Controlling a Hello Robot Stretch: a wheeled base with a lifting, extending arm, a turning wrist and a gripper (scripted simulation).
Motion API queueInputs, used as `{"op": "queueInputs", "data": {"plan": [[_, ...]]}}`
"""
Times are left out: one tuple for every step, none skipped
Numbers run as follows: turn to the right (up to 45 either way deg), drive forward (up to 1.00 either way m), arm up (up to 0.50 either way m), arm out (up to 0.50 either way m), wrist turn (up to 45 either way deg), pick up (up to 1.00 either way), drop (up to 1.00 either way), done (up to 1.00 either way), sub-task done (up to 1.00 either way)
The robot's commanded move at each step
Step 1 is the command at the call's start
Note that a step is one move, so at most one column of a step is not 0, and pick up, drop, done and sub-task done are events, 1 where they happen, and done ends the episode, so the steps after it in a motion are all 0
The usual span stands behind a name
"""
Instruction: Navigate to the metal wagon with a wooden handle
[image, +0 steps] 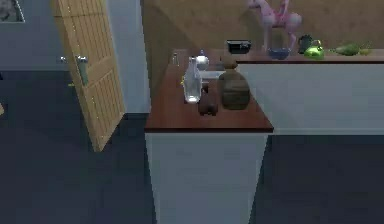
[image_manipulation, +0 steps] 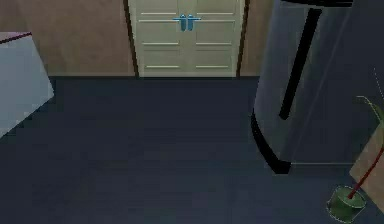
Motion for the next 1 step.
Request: {"op": "queueInputs", "data": {"plan": [[-45.0,0.00,0.00,0.00,0.0,0.00,0.00,0.00,0.00]]}}
